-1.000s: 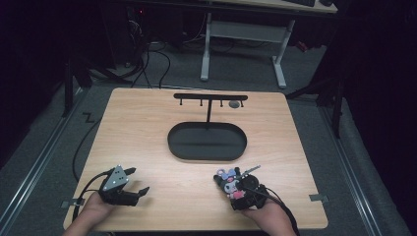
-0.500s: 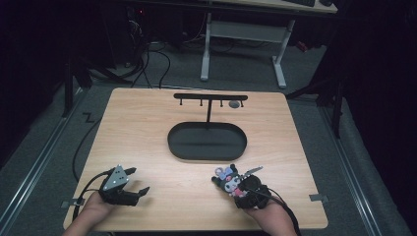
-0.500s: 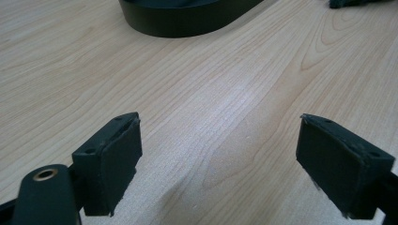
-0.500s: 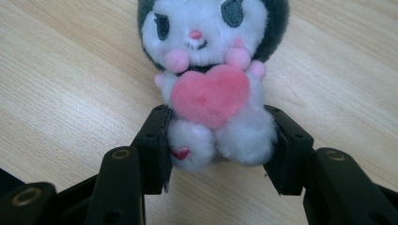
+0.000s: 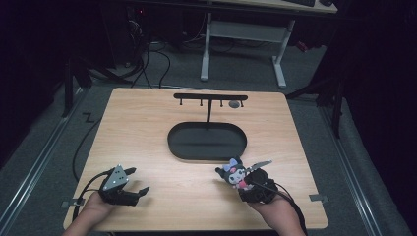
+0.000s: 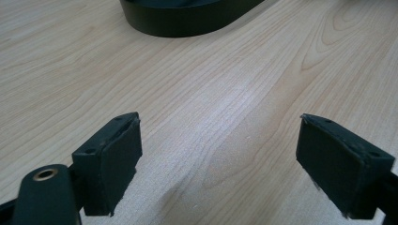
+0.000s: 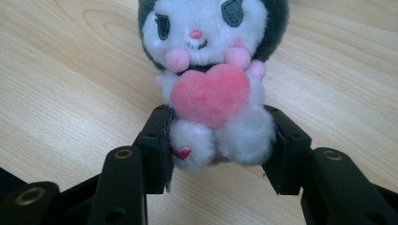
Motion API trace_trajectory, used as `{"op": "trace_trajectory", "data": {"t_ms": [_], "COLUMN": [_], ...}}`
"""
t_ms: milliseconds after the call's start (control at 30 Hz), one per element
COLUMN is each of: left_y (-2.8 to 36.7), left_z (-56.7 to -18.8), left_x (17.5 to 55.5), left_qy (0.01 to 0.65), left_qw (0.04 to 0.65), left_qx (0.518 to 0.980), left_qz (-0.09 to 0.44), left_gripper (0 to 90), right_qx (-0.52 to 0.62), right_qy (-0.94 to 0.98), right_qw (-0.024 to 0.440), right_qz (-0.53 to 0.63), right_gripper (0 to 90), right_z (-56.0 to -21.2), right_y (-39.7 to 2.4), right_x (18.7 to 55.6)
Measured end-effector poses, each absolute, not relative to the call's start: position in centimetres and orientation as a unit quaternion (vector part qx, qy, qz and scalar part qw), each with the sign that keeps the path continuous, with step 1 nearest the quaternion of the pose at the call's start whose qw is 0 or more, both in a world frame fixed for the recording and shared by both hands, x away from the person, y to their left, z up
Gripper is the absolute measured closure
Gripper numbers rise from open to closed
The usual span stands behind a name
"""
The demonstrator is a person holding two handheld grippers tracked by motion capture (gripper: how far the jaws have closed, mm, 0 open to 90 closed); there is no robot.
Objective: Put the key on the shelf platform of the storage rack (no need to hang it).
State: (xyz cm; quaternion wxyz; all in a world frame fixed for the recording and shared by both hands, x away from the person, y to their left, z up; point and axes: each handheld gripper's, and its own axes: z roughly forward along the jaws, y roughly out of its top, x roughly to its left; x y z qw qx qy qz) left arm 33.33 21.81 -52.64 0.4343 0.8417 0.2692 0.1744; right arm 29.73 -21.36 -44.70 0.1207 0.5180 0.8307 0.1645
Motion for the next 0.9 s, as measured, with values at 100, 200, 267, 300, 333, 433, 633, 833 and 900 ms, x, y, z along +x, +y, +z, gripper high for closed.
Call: {"op": "trace_trajectory", "data": {"t_ms": [100,200,267,300,333,433,633,833,900], "left_y": [21.8,21.8,21.8,21.8,21.8,21.9,21.8,21.8,21.8], "left_z": [-52.6,-52.7,-52.6,-52.6,-52.6,-52.6,-52.6,-52.7,-52.6], "left_x": [33.3,33.3,33.3,33.3,33.3,33.4,33.3,33.3,33.3], "left_qy": [0.269,0.269,0.269,0.269,0.269,0.270,0.269,0.269,0.270], "left_qw": [0.434,0.435,0.435,0.435,0.435,0.436,0.435,0.435,0.434], "left_qx": [0.842,0.842,0.842,0.842,0.842,0.841,0.842,0.841,0.842], "left_qz": [0.175,0.175,0.174,0.174,0.174,0.172,0.174,0.174,0.174], "left_gripper": [15.5,15.5,15.5,15.5,15.5,15.5,15.5,15.5,15.5], "right_qx": [0.520,0.524,0.525,0.525,0.526,0.527,0.526,0.529,0.530], "right_qy": [0.829,0.825,0.824,0.823,0.823,0.821,0.819,0.815,0.814], "right_qw": [0.124,0.124,0.127,0.128,0.127,0.128,0.131,0.135,0.137], "right_qz": [0.166,0.173,0.173,0.176,0.175,0.181,0.186,0.194,0.195], "right_gripper": [50.7,51.1,51.2,51.2,51.2,51.1,51.1,51.1,51.1], "right_z": [-44.4,-43.9,-43.7,-43.5,-43.4,-43.1,-42.7,-41.8,-41.5], "right_y": [-21.5,-21.8,-21.9,-21.9,-22.0,-22.2,-22.5,-22.7,-22.7], "right_x": [29.8,30.0,30.1,30.2,30.3,30.5,30.9,31.2,31.4]}}
